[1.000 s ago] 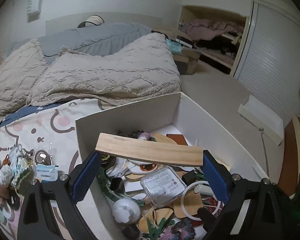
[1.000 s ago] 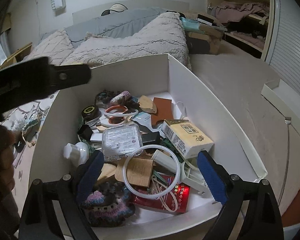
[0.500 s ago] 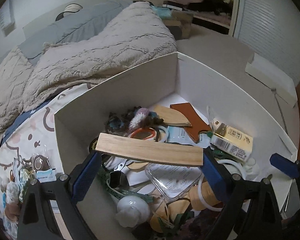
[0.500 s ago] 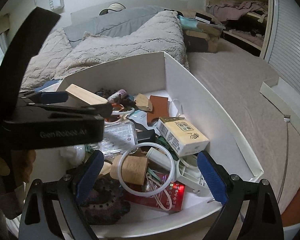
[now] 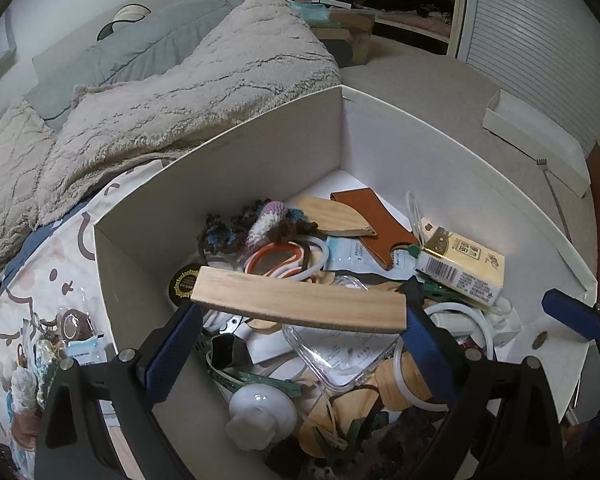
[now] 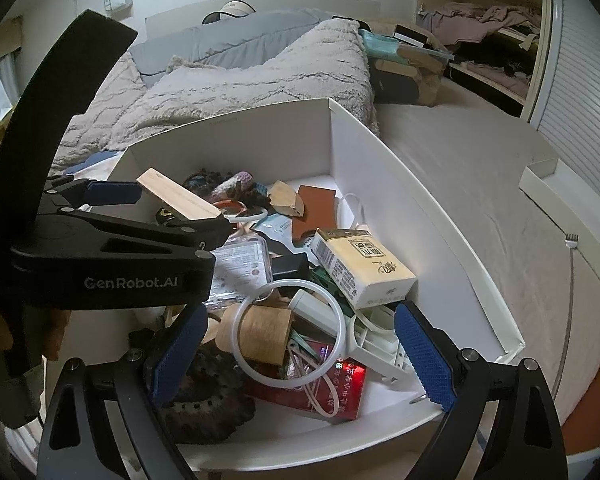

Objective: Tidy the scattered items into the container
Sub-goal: 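Open both grippers to drop the stick and ring into the box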

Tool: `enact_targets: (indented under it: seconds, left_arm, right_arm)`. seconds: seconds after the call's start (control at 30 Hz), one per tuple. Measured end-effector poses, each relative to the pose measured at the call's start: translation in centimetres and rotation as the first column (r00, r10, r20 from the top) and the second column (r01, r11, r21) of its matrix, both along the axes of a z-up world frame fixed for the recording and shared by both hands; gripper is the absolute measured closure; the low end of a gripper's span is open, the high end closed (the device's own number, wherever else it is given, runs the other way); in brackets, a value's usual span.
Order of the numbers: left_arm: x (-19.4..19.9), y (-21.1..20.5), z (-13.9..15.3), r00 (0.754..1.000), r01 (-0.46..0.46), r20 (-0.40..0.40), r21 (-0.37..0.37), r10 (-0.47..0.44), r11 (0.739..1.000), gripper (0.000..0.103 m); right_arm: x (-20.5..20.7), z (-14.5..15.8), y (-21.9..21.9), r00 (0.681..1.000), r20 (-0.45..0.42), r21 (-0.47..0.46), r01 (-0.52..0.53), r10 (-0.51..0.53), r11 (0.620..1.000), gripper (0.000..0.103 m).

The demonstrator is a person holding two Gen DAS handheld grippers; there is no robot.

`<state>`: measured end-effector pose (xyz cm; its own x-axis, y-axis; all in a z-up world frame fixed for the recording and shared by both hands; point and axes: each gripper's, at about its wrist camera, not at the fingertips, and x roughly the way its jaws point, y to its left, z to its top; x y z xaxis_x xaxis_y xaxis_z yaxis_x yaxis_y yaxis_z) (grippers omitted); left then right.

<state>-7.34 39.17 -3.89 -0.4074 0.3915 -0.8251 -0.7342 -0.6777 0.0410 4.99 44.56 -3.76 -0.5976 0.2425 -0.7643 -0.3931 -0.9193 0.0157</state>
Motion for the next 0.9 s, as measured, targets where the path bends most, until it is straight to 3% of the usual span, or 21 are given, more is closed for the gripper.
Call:
enact_targets:
  seconds: [0.23, 0.9]
  left_arm:
    - [0.7, 0.1, 0.3, 0.999, 0.014, -0.048, 0.0, -0.014, 1.0, 0.0]
    - [1.4, -1.1, 1.5, 0.997, -0.022, -0.068, 0.072, 0.027, 0.997, 0.0]
  right_arm:
    - [0.1, -0.1, -0.2, 1.0, 0.006, 0.007, -0.009, 0.009, 1.0, 0.009]
    - [0.2, 0.1, -0.1, 1.0, 0.0, 0.022, 0.011, -0.011, 1.0, 0.009]
